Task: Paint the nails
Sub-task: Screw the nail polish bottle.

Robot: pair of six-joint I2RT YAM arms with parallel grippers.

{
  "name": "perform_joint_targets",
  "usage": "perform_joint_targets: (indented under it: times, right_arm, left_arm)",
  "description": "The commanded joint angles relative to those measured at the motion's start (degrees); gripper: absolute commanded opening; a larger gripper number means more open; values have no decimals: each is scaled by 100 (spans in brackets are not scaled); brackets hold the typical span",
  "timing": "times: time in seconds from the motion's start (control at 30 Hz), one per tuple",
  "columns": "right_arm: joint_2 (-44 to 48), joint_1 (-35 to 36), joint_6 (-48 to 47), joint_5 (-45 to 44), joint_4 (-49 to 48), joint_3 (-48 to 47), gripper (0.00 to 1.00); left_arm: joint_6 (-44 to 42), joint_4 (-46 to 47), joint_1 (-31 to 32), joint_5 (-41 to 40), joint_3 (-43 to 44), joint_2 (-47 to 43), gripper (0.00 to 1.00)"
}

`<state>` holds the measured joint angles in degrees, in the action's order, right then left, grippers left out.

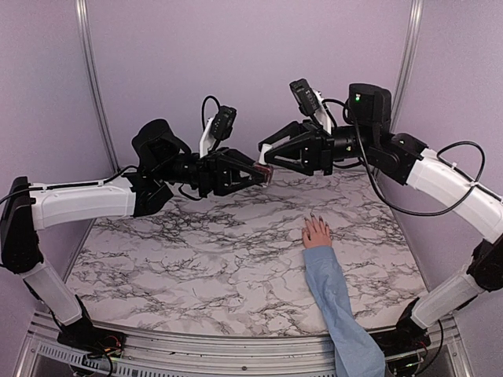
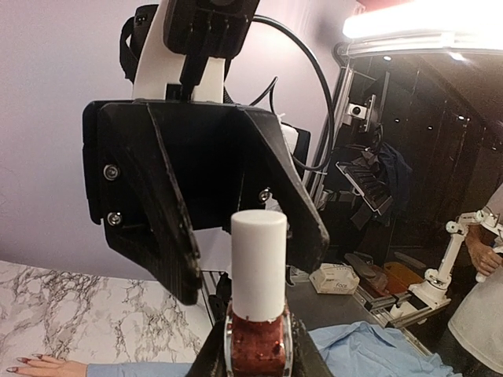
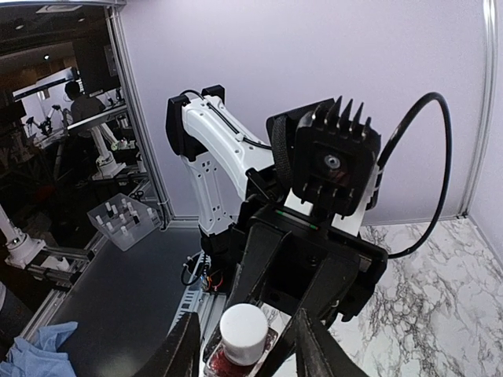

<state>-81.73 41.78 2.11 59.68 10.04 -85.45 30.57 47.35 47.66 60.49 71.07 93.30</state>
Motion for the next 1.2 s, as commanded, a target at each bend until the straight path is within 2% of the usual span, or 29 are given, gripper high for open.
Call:
perform_joint_targets:
  times: [0.0,0.3,0.53,0.87,1.17]
  right_arm:
    - [-18,49,96,127,-231,-64,37]
    - [-44,153,215,60,-212,-106,17]
    - [-96,201,-27,-203,614,-279,1]
    - [-29,211,36,-890,1214,-338,0]
    - [10,214,326,-2142,1185,-272,0]
  left_arm:
    - [221,636,26,-122,-98,-103,0]
    - [248,670,25,-252,-154,-117,0]
    - [76,602,2,-737,-301,-207,0]
    - [-673,22,-1,-1678,-451,-345,0]
    - [-1481,-627,35,-2831,-579,-583,0]
